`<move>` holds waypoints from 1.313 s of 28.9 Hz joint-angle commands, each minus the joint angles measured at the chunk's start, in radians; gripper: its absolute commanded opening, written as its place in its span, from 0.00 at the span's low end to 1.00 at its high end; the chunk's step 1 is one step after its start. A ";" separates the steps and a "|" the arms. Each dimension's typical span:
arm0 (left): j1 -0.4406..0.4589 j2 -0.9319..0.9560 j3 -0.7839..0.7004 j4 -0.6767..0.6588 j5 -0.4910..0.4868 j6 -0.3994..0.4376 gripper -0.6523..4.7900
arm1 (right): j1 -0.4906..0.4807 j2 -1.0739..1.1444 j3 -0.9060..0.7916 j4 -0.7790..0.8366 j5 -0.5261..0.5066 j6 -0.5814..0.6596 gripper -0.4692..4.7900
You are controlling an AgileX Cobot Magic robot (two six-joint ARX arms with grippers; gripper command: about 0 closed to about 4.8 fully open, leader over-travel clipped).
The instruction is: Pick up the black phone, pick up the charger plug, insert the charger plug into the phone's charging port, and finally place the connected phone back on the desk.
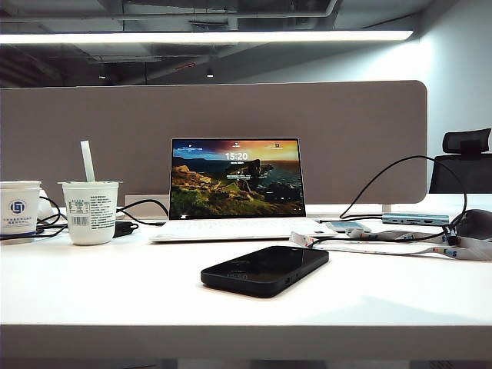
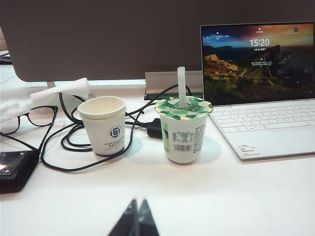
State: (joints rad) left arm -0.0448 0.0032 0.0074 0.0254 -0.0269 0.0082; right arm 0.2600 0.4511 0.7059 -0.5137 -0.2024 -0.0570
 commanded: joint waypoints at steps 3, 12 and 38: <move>-0.002 0.000 0.000 0.014 0.005 0.002 0.12 | -0.013 -0.017 -0.050 0.096 0.108 -0.004 0.09; -0.001 0.000 0.000 0.014 0.005 0.002 0.12 | -0.098 -0.291 -0.420 0.368 0.175 -0.003 0.09; -0.002 0.000 0.000 0.013 0.005 0.002 0.12 | -0.208 -0.448 -0.695 0.571 0.284 0.155 0.09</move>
State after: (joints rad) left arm -0.0452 0.0032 0.0074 0.0254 -0.0269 0.0086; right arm 0.0574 0.0029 0.0093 0.0399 0.0422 0.0593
